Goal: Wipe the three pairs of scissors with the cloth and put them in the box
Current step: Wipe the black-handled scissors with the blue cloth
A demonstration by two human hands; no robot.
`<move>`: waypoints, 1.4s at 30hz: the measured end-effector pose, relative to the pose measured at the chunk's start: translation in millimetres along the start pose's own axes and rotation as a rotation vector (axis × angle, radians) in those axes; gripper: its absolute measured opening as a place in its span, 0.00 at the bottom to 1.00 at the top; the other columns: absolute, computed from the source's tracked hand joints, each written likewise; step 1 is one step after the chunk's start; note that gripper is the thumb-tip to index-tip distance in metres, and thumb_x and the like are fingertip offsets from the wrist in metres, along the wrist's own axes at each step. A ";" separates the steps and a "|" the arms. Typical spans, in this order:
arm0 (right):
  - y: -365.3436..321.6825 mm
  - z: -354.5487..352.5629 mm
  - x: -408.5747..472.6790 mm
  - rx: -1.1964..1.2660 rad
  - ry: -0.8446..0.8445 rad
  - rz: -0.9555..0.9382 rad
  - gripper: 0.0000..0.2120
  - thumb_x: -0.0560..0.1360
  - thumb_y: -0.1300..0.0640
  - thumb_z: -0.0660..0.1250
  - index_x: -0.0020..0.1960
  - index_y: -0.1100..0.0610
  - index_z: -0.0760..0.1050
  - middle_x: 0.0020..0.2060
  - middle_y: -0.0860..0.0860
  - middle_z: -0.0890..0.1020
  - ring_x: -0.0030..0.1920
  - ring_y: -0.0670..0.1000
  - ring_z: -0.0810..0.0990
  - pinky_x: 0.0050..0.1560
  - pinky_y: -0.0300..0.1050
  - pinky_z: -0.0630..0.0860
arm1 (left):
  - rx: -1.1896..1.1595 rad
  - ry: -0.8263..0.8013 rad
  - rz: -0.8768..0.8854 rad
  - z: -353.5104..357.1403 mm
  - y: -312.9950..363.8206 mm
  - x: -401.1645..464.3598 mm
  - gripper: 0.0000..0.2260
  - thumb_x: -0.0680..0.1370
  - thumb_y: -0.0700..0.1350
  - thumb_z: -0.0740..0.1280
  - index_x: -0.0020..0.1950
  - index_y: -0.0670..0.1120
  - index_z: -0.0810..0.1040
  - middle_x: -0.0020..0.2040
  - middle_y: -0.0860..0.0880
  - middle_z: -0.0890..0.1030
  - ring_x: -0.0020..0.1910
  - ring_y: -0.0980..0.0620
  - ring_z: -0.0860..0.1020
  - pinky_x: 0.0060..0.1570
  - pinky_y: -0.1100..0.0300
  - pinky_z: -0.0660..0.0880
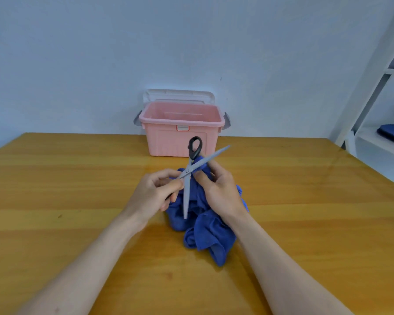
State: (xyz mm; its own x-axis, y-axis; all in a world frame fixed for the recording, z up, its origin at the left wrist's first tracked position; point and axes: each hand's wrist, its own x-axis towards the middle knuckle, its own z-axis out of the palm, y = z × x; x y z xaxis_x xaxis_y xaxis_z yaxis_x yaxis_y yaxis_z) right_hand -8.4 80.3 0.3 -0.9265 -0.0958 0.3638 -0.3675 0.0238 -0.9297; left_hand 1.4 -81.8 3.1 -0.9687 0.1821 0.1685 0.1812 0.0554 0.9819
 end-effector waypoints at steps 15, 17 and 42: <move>6.4 -2.7 2.4 -0.133 -0.084 -0.061 0.22 0.79 0.67 0.65 0.67 0.46 0.72 0.47 0.50 0.83 0.50 0.47 0.83 0.53 0.43 0.79 | 0.243 -0.097 0.250 -7.8 -2.5 -3.2 0.08 0.76 0.49 0.66 0.48 0.55 0.85 0.28 0.59 0.72 0.28 0.59 0.68 0.31 0.69 0.63; 10.6 -1.7 2.5 -0.280 -0.090 -0.065 0.10 0.78 0.64 0.66 0.58 0.54 0.79 0.45 0.46 0.83 0.51 0.45 0.81 0.51 0.40 0.77 | 0.291 -0.041 0.305 -7.5 -5.1 -1.7 0.09 0.75 0.53 0.65 0.46 0.56 0.85 0.35 0.58 0.75 0.32 0.60 0.71 0.35 0.70 0.65; 0.4 -17.2 7.7 0.080 0.628 -0.010 0.11 0.79 0.57 0.67 0.50 0.46 0.65 0.49 0.45 0.80 0.40 0.44 0.79 0.42 0.41 0.77 | -0.345 0.061 -0.328 -8.8 5.9 4.7 0.09 0.82 0.47 0.60 0.57 0.45 0.77 0.52 0.43 0.82 0.51 0.41 0.84 0.40 0.47 0.82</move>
State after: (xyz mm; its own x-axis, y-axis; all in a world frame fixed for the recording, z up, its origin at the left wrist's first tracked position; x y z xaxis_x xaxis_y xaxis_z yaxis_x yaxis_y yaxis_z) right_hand -17.0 96.7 3.7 -0.8025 0.5075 0.3138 -0.3916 -0.0510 -0.9187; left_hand -3.5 -89.2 10.4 -0.9754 0.1512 -0.1603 -0.1924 -0.2302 0.9539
